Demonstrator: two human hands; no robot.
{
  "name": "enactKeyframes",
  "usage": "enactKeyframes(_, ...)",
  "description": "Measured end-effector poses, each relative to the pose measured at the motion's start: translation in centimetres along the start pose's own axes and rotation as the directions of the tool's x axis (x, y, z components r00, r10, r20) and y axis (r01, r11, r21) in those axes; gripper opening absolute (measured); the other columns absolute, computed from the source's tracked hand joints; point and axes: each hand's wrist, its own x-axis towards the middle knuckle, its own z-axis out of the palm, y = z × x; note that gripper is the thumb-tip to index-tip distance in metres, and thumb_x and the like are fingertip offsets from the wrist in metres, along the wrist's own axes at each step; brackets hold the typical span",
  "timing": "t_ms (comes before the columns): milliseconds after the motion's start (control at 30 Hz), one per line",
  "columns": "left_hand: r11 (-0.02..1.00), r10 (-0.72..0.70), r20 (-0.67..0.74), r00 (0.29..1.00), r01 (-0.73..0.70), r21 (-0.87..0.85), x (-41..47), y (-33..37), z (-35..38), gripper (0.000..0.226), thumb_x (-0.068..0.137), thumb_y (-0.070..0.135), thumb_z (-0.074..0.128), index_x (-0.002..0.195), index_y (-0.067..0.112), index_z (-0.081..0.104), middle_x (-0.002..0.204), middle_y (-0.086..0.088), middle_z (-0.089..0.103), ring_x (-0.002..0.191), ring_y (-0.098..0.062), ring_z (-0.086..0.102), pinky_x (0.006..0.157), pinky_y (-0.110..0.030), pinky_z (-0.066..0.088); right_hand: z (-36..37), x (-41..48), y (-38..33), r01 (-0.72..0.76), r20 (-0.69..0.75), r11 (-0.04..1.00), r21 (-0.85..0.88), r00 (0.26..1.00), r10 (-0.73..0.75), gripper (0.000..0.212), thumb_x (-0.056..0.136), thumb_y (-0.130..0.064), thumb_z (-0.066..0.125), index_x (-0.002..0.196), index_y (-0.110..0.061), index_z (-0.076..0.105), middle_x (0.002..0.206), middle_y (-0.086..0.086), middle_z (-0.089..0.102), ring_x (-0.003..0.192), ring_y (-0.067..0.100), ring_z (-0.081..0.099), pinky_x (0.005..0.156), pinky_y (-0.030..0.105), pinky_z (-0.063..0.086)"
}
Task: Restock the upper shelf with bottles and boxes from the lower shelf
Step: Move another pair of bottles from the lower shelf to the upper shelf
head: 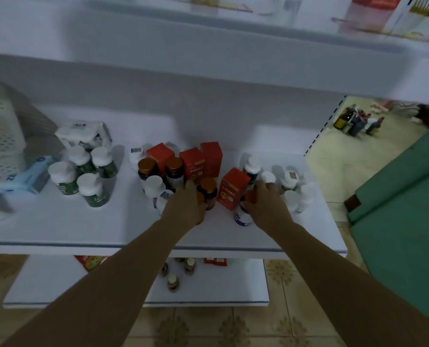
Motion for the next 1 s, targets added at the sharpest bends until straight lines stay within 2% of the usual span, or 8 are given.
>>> enactKeyframes(200,0.991,0.021,0.004,1.0,-0.02,-0.13,1.5,0.7,1.8,0.026,0.092,0.026,0.055,0.113,0.01,0.056,0.119,-0.015,0.059,0.11,-0.032,0.055,0.094,-0.037,0.042,1.9,0.6,0.7,-0.038,-0.019,0.992,0.12,0.999,0.04,0.03,0.089,-0.021,0.06,0.115,-0.008,0.052,0.111,0.011,0.06,0.101,0.032,0.058,0.085,0.039,0.048)
enactKeyframes(300,0.987,0.067,0.01,0.998,-0.065,-0.144,1.5,0.6,1.7,0.022,0.095,0.022,0.05,0.074,0.026,0.042,0.106,-0.012,0.06,0.106,-0.029,0.057,0.086,-0.032,0.041,1.5,0.0,0.7,-0.049,-0.014,0.981,0.186,0.999,0.052,0.033,0.087,-0.019,0.063,0.116,-0.009,0.051,0.108,0.011,0.064,0.1,0.03,0.061,0.082,0.037,0.052)
enactKeyframes(400,0.951,0.032,-0.071,0.997,-0.052,-0.305,0.2,0.7,-0.1,0.02,0.092,0.034,0.056,0.095,0.014,0.053,0.094,0.0,0.051,0.09,-0.018,0.052,0.073,-0.022,0.032,0.0,-1.1,0.7,-0.032,-0.008,0.959,0.281,0.999,0.036,0.037,0.084,-0.019,0.068,0.114,-0.006,0.052,0.096,0.008,0.063,0.088,0.024,0.06,0.07,0.028,0.045)
enactKeyframes(533,0.589,0.013,0.071,0.997,0.05,-0.806,-3.1,1.0,-4.0,0.019,0.092,0.026,0.058,0.105,0.014,0.064,0.1,0.0,0.061,0.09,-0.012,0.057,0.07,-0.016,0.045,-4.0,-3.5,-0.2,0.084,0.001,0.894,0.44,0.996,-0.093,0.032,0.083,-0.018,0.07,0.112,-0.012,0.061,0.094,0.002,0.064,0.087,0.016,0.058,0.07,0.015,0.044)
enactKeyframes(600,0.379,0.005,0.14,0.99,0.128,-0.917,-5.4,1.3,-6.2,0.01,0.093,0.026,0.055,0.095,0.021,0.063,0.099,-0.002,0.065,0.086,-0.012,0.061,0.068,-0.019,0.049,-6.3,-5.1,-1.1,0.084,0.069,0.827,0.555,0.987,-0.147,0.024,0.085,-0.019,0.068,0.108,-0.023,0.061,0.099,-0.005,0.064,0.092,0.009,0.058,0.073,0.005,0.044)
enactKeyframes(700,0.185,-0.015,0.152,0.988,0.152,-0.971,-8.5,1.6,-9.3,0.012,0.089,0.027,0.058,0.096,0.019,0.061,0.092,-0.004,0.066,0.081,-0.018,0.063,0.069,-0.03,0.05,-9.5,-7.7,-2.9,0.069,0.117,0.741,0.668,0.973,-0.197,0.018,0.088,-0.024,0.065,0.105,-0.026,0.061,0.108,-0.004,0.066,0.104,0.012,0.062,0.095,0.029,0.05)
enactKeyframes(900,0.105,0.102,-0.013,0.995,-0.024,-0.994,-15.9,2.0,-14.6,0.02,0.08,0.02,0.067,0.091,0.011,0.053,0.09,-0.015,0.06,0.076,-0.027,0.06,0.08,-0.044,0.052,-15.2,-14.1,-6.7,-0.011,0.119,0.378,0.926,0.957,-0.263,0.029,0.078,-0.033,0.074,0.1,-0.014,0.07,0.105,0.015,0.068,0.099,0.034,0.061,0.092,0.05,0.047)
enactKeyframes(1000,0.132,0.218,-0.096,0.971,-0.127,-0.983,-19.4,2.5,-17.0,0.031,0.074,0.026,0.072,0.092,0.009,0.053,0.093,-0.019,0.062,0.077,-0.029,0.062,0.076,-0.044,0.054,-17.9,-17.1,-8.3,0.005,0.063,0.177,0.984,0.924,-0.378,0.028,0.081,-0.031,0.066,0.096,-0.008,0.067,0.093,0.015,0.066,0.082,0.03,0.063,0.076,0.041,0.051)
